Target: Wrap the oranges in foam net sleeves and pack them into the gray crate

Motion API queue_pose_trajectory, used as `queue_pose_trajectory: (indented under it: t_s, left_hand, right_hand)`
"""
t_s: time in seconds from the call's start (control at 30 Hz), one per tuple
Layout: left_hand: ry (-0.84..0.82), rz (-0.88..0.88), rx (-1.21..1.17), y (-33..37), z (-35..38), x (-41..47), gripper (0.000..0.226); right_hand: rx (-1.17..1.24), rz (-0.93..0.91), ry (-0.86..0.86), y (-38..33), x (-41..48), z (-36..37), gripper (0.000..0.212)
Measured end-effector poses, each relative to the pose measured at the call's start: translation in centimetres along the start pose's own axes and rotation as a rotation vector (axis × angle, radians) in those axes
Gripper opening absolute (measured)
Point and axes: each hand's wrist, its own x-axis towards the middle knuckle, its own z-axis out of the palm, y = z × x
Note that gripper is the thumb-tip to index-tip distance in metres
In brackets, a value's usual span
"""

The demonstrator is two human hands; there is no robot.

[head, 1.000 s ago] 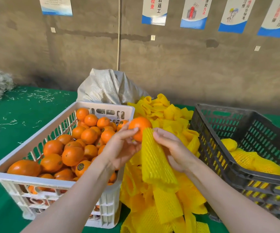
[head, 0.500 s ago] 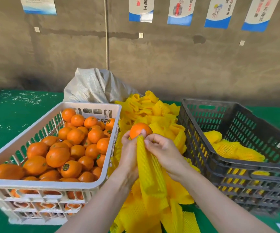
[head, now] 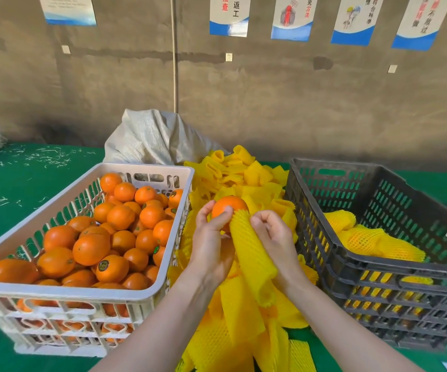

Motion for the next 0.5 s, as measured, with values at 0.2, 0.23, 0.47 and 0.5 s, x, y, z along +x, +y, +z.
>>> queue_pose_trajectory:
  t_s: [0.2, 0.23, 0.47, 0.5]
  left_hand:
    - [-0.044, -0.052, -0.091, -0.1, 0.9, 0.2, 0.03]
    - [-0.065, -0.089, -0.104, -0.2, 0.9, 0.3, 0.028]
    - [-0.049, 0.041, 0.275, -1.4, 0.8, -0.5, 0.067]
    - [-0.055, 0.089, 0.365, -1.6, 0.8, -0.6, 0.065]
  right_hand:
    - [0.377, 0.226, -0.191, -1.6, -0.4, -0.6, 0.025]
    - [0.416, 0.264, -0.205, -1.6, -0.5, -0.6, 0.039]
    - [0.171, 0.048, -0.012, -1.0, 0.7, 0.1, 0.017]
    - [0.057, -0.036, 0.047, -0.6, 0.6, 0.2, 0.018]
